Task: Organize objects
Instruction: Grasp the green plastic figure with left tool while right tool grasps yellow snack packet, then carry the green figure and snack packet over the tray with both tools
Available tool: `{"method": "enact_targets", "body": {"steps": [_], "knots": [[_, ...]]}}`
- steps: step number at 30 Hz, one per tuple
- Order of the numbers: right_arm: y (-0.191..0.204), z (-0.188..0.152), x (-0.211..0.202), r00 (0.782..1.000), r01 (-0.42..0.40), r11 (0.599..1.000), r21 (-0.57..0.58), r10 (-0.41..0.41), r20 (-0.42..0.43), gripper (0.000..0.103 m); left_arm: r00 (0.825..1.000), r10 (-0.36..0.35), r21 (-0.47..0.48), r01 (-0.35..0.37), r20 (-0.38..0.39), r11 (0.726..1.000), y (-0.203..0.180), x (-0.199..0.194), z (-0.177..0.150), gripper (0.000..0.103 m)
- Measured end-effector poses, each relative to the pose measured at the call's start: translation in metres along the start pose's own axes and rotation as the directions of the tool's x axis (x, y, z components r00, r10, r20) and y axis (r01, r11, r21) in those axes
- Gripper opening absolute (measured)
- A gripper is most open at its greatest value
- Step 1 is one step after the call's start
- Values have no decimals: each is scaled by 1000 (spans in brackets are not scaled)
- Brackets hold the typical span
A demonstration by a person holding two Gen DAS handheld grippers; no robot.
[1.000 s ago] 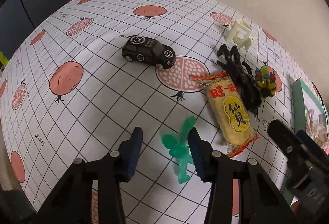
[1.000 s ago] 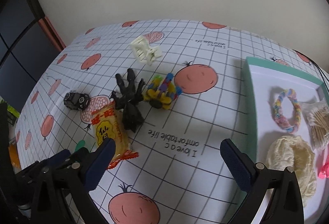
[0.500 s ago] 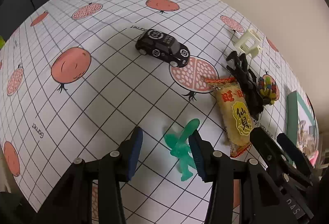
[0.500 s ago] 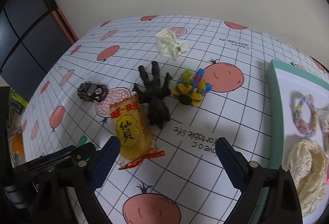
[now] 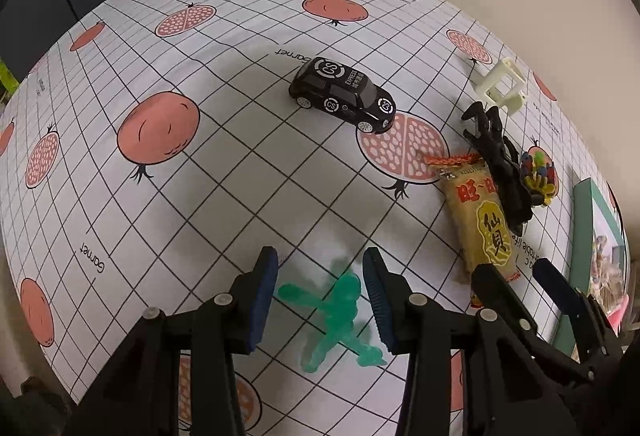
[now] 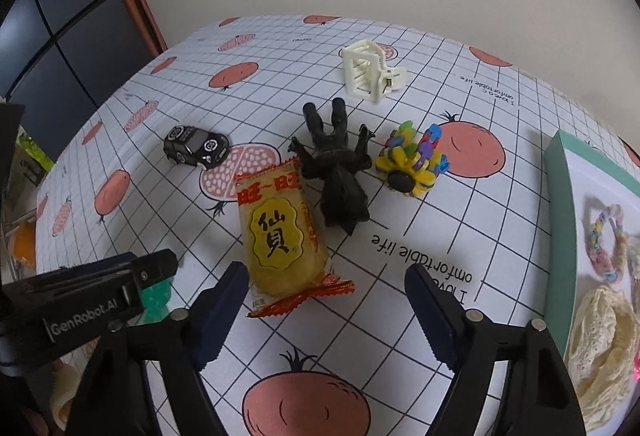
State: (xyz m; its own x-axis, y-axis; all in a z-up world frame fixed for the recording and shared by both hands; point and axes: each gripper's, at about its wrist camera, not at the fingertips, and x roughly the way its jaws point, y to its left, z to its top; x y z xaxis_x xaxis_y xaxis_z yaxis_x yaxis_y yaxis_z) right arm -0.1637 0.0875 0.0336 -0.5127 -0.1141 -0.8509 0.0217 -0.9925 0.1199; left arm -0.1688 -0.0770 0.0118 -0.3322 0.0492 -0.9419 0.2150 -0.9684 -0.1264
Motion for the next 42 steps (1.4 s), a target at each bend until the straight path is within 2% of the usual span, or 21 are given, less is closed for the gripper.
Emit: {"method": "enact_targets", "body": {"steps": [4,7,8,16,23,26,36,38,42], "knots": [[6,0,1,1000,10,1000,-22,-10,1,69,1000,-18,-17,18,-14,1000,4,-2,0,45],[11,0,4,1000,-1,999,-35,1,-3,57,1000,-23,-16,23,-18,1000,4,-2,0,45],[12,0,4,1000,2,999,-38,-2,-3,56,1000,-23,-16,23,-20,1000,4,-2,0,45],[9,-1,3,999,-25,999,-28,24,-23,53,998,-26,6,26,-53,1000,2,-4,-3,46],[-2,-3,0,998,-38,999,0,38,-58,53,996,5,65,0,-89,998,-1,-5,-8,46],[-5,-4,0,997,-39,999,-2,39,-69,53,996,20,73,-13,-90,997,-2,-6,-10,41],[-7,-7,-2,996,-36,999,-9,36,-79,53,998,-4,56,8,-70,998,2,-11,-12,34],[-7,-7,-4,996,-34,999,-15,32,-79,52,998,-10,52,13,-65,999,3,-13,-12,30],[-8,-7,-6,997,-24,1000,-17,23,-77,52,997,-23,47,26,-68,999,3,-14,-13,30]]}}
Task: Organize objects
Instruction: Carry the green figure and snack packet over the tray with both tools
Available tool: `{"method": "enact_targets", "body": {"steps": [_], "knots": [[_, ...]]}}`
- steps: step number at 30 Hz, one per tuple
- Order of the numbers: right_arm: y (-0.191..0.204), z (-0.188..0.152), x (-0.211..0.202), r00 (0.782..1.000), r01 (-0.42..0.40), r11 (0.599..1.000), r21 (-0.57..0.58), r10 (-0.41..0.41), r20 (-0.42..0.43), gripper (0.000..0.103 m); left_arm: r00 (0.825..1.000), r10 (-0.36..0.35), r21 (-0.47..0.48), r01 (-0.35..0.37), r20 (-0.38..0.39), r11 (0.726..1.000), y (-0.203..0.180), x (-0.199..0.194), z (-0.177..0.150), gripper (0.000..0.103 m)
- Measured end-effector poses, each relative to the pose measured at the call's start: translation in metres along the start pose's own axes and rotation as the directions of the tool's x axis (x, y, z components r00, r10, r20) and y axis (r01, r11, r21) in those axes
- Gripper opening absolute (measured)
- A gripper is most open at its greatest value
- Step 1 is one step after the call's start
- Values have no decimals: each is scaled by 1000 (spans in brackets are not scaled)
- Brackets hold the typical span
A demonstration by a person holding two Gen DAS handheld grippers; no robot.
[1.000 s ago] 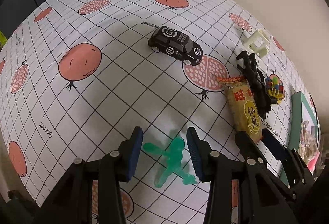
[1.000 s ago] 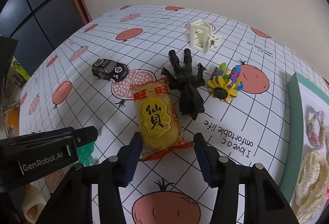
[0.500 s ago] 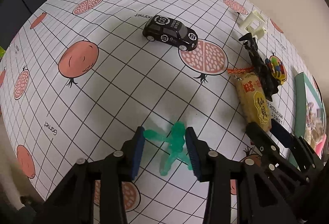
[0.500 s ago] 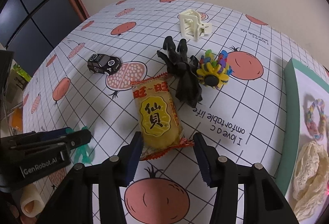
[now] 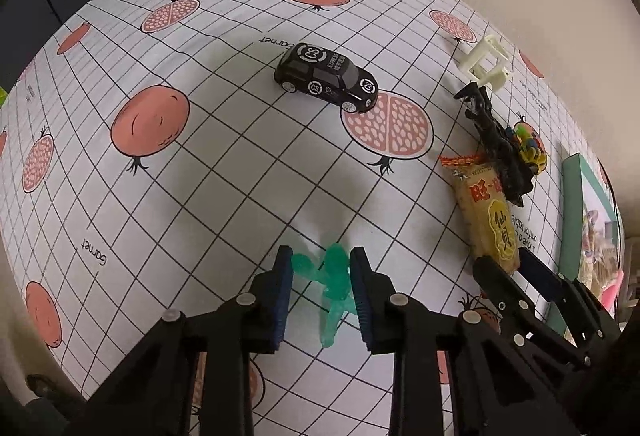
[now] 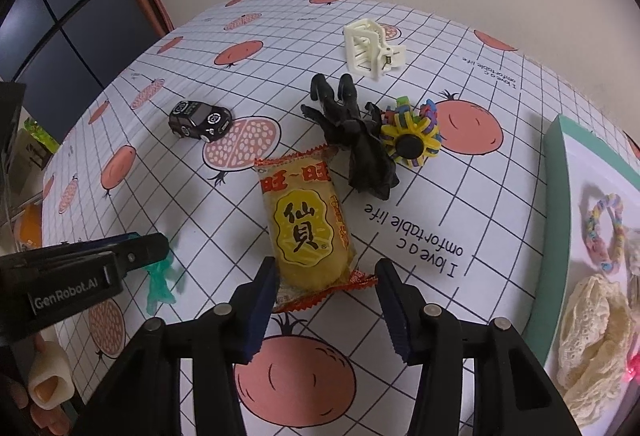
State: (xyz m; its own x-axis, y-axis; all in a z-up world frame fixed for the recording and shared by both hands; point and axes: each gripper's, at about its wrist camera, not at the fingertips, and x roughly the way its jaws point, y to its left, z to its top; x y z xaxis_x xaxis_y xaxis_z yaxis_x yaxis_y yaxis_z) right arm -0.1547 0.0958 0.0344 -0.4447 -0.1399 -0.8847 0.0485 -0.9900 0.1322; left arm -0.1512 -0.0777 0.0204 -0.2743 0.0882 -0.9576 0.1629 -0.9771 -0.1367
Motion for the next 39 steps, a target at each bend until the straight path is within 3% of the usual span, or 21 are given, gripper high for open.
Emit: {"method": "enact_targets", "body": {"steps": [13,39], "knots": [[-3,5,-20,999,-7,1000,15,6,52,52,999,-38,-15,39,35,999,9,-19,3,26],[-35,5,-70,989,7,998,57,-15,145,52,988,-98,21,96,123,995,-39,-43,9,25]]}}
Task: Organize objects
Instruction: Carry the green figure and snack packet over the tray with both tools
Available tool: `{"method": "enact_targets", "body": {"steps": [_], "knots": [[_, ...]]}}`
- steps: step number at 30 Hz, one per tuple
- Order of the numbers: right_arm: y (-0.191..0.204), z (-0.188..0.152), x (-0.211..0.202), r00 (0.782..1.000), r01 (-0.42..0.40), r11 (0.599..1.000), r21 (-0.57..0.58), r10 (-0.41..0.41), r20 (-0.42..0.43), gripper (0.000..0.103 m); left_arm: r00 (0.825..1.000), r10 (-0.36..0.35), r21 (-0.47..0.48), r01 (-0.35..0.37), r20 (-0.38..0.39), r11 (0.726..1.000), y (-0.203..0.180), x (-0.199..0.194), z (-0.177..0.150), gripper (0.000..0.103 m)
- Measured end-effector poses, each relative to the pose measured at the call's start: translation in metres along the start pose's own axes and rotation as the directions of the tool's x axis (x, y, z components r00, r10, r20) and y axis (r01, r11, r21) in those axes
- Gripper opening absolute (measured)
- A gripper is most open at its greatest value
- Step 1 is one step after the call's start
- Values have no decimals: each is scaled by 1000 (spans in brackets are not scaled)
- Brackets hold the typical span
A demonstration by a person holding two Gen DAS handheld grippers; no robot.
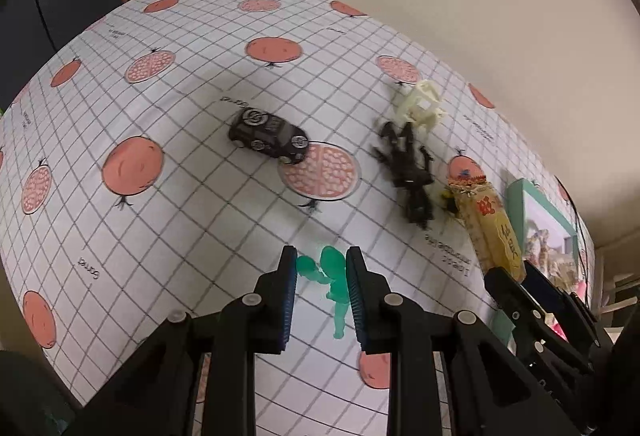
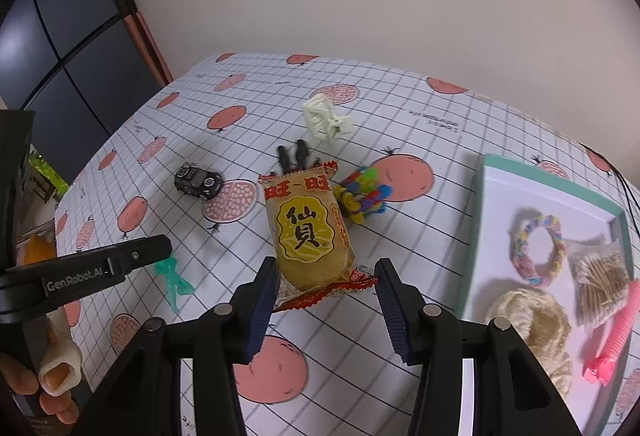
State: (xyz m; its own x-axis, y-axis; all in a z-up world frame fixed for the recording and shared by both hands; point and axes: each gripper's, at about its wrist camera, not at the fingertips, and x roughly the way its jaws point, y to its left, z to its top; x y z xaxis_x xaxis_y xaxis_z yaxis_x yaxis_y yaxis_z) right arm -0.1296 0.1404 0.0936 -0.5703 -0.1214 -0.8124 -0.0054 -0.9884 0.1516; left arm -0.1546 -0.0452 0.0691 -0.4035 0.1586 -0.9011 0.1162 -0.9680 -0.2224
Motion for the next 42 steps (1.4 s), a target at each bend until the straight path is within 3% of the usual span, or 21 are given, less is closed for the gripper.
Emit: {"method": "enact_targets", "body": {"steps": [13,31,42], "knots": [[-62,-13,-32,998,56,995,87,-58,22,52,997,-74,104,72,11,992,-66,-8,-16,26],[-156,-52,-74,987,153,961,228,-159,8,52,978,-190,277,208,-89,938,-181,-3,-75,26],[-188,-72,-67,981,193,934,302,-182,-66,52,976,-144,359,195,-163,913,-215,18,-107,26]]}}
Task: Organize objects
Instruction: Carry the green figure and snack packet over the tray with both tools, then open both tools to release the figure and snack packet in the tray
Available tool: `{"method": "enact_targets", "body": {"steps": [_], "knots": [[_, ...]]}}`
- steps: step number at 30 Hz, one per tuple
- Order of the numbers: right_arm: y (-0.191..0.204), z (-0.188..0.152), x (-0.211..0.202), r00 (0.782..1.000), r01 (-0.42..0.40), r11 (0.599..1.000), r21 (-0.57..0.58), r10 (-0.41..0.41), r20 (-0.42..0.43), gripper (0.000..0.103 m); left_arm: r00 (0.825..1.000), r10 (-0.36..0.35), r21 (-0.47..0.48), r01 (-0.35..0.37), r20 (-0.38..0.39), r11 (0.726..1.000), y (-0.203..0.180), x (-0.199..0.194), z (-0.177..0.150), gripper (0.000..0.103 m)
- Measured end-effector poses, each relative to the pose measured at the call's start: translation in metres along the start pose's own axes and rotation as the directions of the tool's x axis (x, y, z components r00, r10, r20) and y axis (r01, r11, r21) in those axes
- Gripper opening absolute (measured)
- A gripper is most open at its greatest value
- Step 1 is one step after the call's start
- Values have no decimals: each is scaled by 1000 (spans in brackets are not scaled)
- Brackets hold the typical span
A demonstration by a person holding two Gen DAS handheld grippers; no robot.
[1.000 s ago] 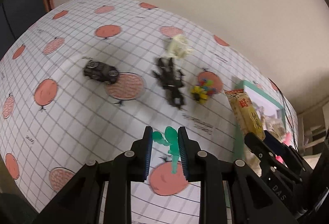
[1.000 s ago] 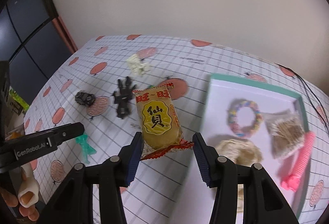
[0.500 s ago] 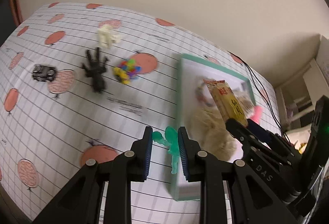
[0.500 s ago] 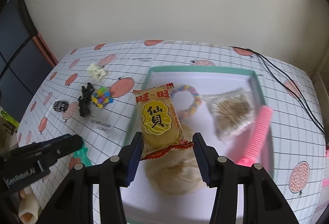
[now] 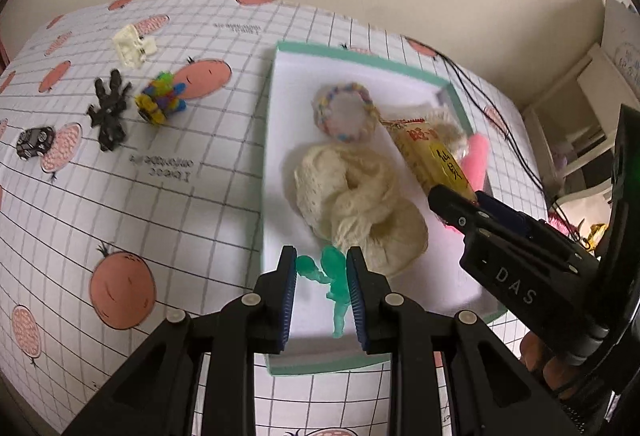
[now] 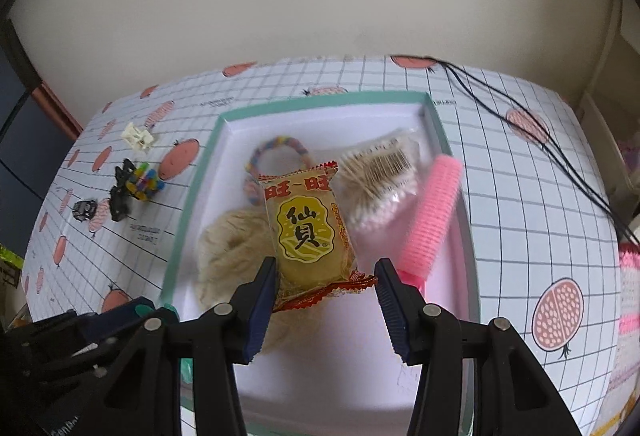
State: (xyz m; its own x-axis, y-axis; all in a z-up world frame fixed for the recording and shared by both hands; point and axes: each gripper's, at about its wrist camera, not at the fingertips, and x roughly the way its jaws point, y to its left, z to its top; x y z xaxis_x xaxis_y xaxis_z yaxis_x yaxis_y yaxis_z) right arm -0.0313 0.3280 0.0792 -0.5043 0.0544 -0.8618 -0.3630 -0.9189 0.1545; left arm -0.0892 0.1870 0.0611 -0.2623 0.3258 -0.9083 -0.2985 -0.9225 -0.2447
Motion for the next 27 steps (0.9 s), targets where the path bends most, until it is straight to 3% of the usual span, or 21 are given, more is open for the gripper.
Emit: {"method": "enact_targets", "body": {"steps": [11,27], "knots": [[6,-8,13,998,-6,999,-38,4,-64,52,997,53,15,-52,-51,999,-1,27,-7,27],[7,-9,19,993,-4,1000,-30,0,-115,54,997,25,-19,-27,-77,999,6,38,-7,31]]}}
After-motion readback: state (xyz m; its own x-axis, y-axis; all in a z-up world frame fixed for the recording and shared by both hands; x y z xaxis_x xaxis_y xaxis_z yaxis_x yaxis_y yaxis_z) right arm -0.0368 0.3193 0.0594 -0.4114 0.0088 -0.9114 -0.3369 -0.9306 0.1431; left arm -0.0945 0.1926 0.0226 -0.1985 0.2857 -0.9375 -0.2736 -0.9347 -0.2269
